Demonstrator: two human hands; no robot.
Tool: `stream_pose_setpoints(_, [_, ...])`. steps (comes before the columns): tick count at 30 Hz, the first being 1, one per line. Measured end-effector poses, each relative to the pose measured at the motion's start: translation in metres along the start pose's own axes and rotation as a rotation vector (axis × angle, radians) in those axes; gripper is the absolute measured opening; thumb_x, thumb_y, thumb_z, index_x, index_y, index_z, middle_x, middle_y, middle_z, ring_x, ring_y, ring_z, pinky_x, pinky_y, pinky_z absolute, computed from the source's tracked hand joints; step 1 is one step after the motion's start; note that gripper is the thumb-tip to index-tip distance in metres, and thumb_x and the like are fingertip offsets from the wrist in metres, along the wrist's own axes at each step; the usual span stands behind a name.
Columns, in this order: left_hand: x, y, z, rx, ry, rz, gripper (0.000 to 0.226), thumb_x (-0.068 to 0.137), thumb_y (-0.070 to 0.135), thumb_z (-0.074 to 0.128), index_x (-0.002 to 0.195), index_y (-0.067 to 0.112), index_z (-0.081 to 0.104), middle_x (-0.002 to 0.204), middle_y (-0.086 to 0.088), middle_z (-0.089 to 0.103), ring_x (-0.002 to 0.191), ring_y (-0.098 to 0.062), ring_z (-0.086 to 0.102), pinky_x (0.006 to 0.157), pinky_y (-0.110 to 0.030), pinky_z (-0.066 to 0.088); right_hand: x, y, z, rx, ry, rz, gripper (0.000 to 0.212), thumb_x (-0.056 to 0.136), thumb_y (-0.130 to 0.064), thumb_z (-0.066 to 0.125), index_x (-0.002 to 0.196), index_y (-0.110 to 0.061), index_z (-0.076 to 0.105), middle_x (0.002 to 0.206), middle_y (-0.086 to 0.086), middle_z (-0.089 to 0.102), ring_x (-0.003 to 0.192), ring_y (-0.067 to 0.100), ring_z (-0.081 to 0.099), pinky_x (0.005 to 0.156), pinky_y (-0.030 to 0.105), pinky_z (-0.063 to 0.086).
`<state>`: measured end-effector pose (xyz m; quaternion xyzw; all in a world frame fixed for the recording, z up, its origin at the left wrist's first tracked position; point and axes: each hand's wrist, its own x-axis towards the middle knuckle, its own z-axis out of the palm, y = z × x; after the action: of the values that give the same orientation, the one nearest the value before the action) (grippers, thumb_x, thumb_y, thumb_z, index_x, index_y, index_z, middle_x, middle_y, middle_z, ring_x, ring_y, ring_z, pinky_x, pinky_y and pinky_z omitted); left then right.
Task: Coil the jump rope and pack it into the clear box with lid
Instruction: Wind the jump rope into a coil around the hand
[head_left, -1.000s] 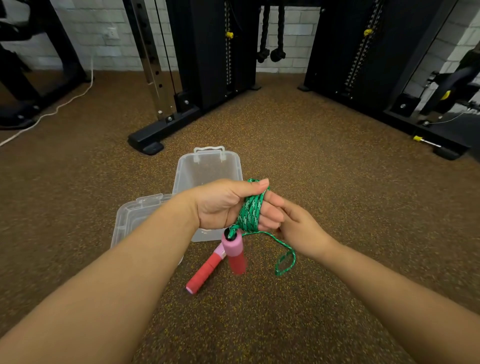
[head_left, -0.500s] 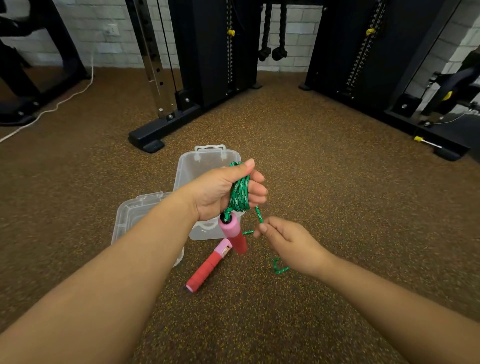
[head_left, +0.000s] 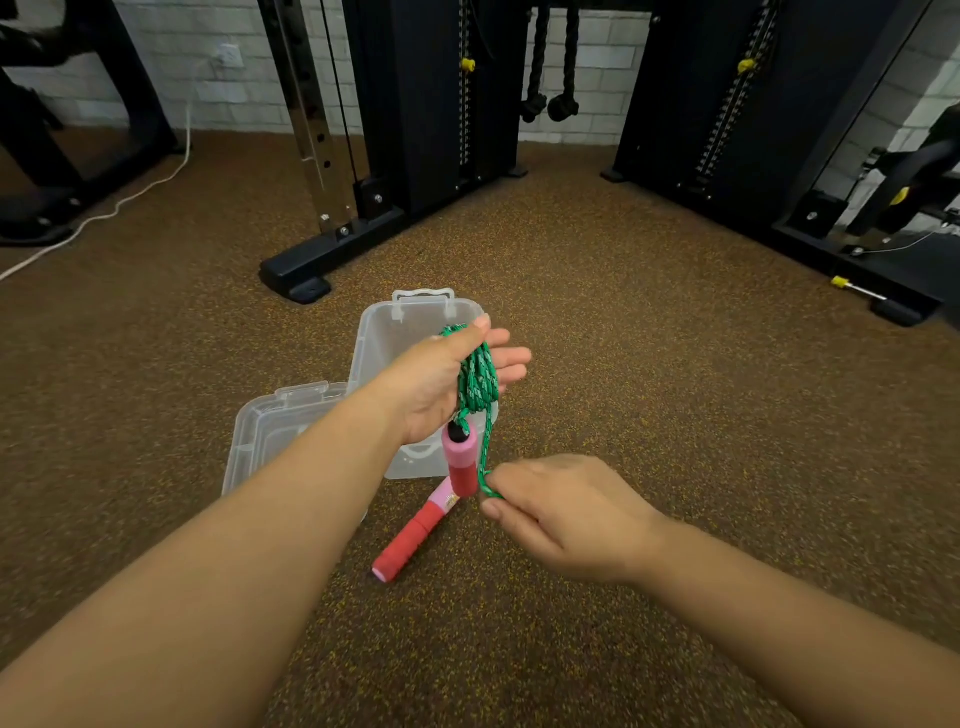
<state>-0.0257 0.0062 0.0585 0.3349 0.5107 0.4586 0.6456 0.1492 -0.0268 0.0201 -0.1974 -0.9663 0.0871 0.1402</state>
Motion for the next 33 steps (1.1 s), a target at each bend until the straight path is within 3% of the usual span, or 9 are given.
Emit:
stream_pose_setpoints(5, [-0.005, 0.002, -0.001, 0.116, -0.145, -0.204, 0.109, 0.075, 0.082, 0.0, 0.125, 0.002, 0.053, 0.113, -0.019, 0.069, 0.103, -0.025, 0.067, 0.093, -0.034, 0.048, 0.012, -0.006, -0.031, 0.067, 0.094, -0.038, 0.031, 0.095, -0.035, 0.033, 0.088, -0.017, 0.056, 0.072, -0.005, 0.057, 0.061, 0.017, 0.049, 0.057, 0.03, 0.042])
stream_pose_setpoints(9, [-0.01, 0.0, 0.001, 0.282, -0.211, -0.249, 0.108, 0.072, 0.085, -0.004, 0.079, -0.003, 0.059, 0.065, -0.011, 0.067, 0.061, -0.017, 0.067, 0.068, -0.022, 0.05, 0.019, 0.01, -0.051, 0.087, 0.166, 0.076, 0.032, 0.096, -0.039, 0.031, 0.096, -0.019, 0.057, 0.08, -0.007, 0.061, 0.071, 0.013, 0.058, 0.061, 0.037, 0.052])
stream_pose_setpoints(13, [-0.009, -0.003, -0.003, 0.351, -0.361, -0.332, 0.127, 0.059, 0.095, 0.006, 0.108, -0.009, 0.06, 0.107, -0.035, 0.058, 0.093, -0.036, 0.064, 0.093, -0.038, 0.046, 0.02, 0.026, -0.06, 0.078, 0.25, 0.179, 0.035, 0.093, -0.044, 0.032, 0.101, -0.023, 0.058, 0.09, -0.008, 0.063, 0.082, 0.011, 0.059, 0.07, 0.036, 0.051])
stream_pose_setpoints(16, [-0.013, -0.001, -0.002, 0.35, -0.55, -0.402, 0.127, 0.054, 0.095, 0.01, 0.115, -0.005, 0.059, 0.102, -0.037, 0.062, 0.09, -0.039, 0.067, 0.092, -0.04, 0.049, 0.021, 0.039, -0.06, 0.164, 0.31, 0.271, 0.025, 0.094, -0.043, 0.043, 0.099, -0.026, 0.061, 0.087, -0.013, 0.063, 0.081, 0.007, 0.058, 0.072, 0.036, 0.05])
stream_pose_setpoints(18, [-0.015, 0.001, -0.002, 0.336, -0.662, -0.423, 0.121, 0.061, 0.09, 0.013, 0.118, -0.005, 0.06, 0.088, -0.022, 0.072, 0.079, -0.029, 0.07, 0.086, -0.035, 0.053, 0.02, 0.048, -0.056, 0.221, 0.331, 0.338, 0.019, 0.095, -0.037, 0.049, 0.098, -0.025, 0.063, 0.084, -0.014, 0.063, 0.078, 0.008, 0.057, 0.072, 0.037, 0.05])
stream_pose_setpoints(24, [-0.022, 0.005, 0.001, 0.314, -0.7, -0.319, 0.052, 0.093, 0.039, 0.038, 0.12, 0.0, 0.059, 0.083, -0.008, 0.075, 0.074, -0.018, 0.071, 0.078, -0.027, 0.054, 0.011, 0.057, -0.025, 0.413, 0.209, 0.491, 0.016, 0.095, -0.037, 0.045, 0.088, -0.039, 0.059, 0.085, -0.007, 0.069, 0.082, 0.014, 0.063, 0.078, 0.043, 0.051])
stream_pose_setpoints(28, [-0.021, 0.002, 0.003, 0.268, -0.648, -0.283, 0.044, 0.091, 0.036, 0.041, 0.111, 0.005, 0.066, 0.078, -0.007, 0.075, 0.069, -0.015, 0.071, 0.072, -0.025, 0.056, 0.006, 0.053, -0.005, 0.577, 0.156, 0.552, 0.024, 0.098, -0.033, 0.043, 0.092, -0.024, 0.064, 0.091, 0.003, 0.07, 0.089, 0.025, 0.064, 0.082, 0.049, 0.05])
stream_pose_setpoints(31, [-0.02, 0.002, 0.005, 0.158, -0.53, -0.227, 0.042, 0.087, 0.035, 0.043, 0.098, 0.006, 0.071, 0.069, -0.006, 0.073, 0.062, -0.015, 0.069, 0.068, -0.025, 0.056, 0.004, 0.046, 0.008, 0.653, 0.102, 0.588, 0.032, 0.093, -0.048, 0.041, 0.102, -0.028, 0.064, 0.097, 0.002, 0.071, 0.091, 0.029, 0.066, 0.084, 0.051, 0.052])
stream_pose_setpoints(33, [-0.017, 0.002, 0.005, 0.073, -0.47, -0.196, 0.04, 0.086, 0.034, 0.044, 0.095, 0.005, 0.071, 0.067, -0.007, 0.072, 0.059, -0.016, 0.068, 0.065, -0.025, 0.056, 0.003, 0.045, 0.013, 0.642, 0.092, 0.587, 0.03, 0.096, -0.04, 0.041, 0.107, -0.022, 0.063, 0.094, 0.005, 0.07, 0.078, 0.022, 0.065, 0.075, 0.044, 0.054])
